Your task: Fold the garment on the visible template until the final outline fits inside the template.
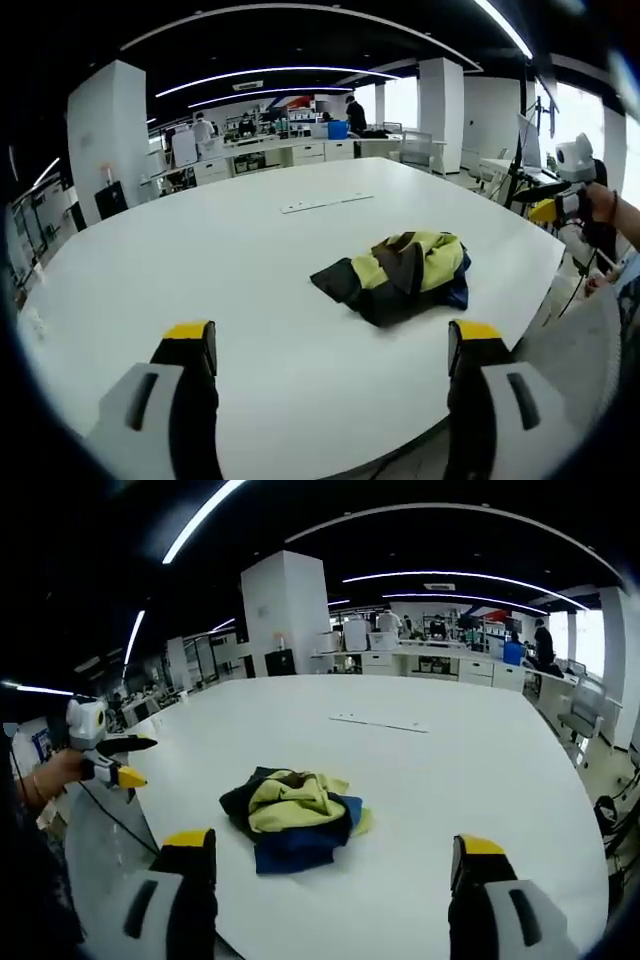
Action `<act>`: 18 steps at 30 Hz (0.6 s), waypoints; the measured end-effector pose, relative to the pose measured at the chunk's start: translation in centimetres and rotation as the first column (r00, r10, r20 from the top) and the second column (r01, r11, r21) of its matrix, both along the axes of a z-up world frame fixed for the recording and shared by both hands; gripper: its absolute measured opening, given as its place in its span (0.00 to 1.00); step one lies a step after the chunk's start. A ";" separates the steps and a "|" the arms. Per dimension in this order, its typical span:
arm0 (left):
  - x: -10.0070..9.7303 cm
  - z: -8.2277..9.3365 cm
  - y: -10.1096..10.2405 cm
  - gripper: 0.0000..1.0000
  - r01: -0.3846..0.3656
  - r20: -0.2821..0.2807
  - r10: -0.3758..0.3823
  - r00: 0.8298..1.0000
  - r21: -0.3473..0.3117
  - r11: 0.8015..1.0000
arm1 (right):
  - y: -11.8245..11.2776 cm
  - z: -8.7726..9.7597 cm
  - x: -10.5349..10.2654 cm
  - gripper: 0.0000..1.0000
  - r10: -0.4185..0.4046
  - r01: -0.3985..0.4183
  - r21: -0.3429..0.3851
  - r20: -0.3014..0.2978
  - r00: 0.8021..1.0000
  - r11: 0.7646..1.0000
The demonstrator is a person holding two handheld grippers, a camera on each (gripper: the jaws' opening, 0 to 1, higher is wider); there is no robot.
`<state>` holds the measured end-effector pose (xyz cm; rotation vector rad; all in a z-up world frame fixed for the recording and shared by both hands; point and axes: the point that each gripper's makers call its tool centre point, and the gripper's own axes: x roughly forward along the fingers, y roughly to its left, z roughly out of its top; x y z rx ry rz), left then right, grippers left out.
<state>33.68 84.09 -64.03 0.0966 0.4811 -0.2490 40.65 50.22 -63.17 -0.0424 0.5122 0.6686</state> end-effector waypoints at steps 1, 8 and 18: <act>0.0 0.0 0.0 0.93 0.000 0.001 0.000 1.000 0.000 1.000 | 0.0 0.0 0.0 0.97 -0.001 0.001 0.002 -0.001 1.000 1.000; 0.1 0.2 -0.1 0.92 -0.004 0.009 0.004 1.000 -0.002 1.000 | -0.1 -0.3 -0.1 0.96 -0.004 0.004 -0.010 -0.010 1.000 1.000; 0.3 0.0 0.1 0.90 -0.007 0.006 0.007 1.000 0.000 1.000 | 0.4 -0.3 0.0 0.95 0.004 -0.004 -0.005 -0.015 1.000 1.000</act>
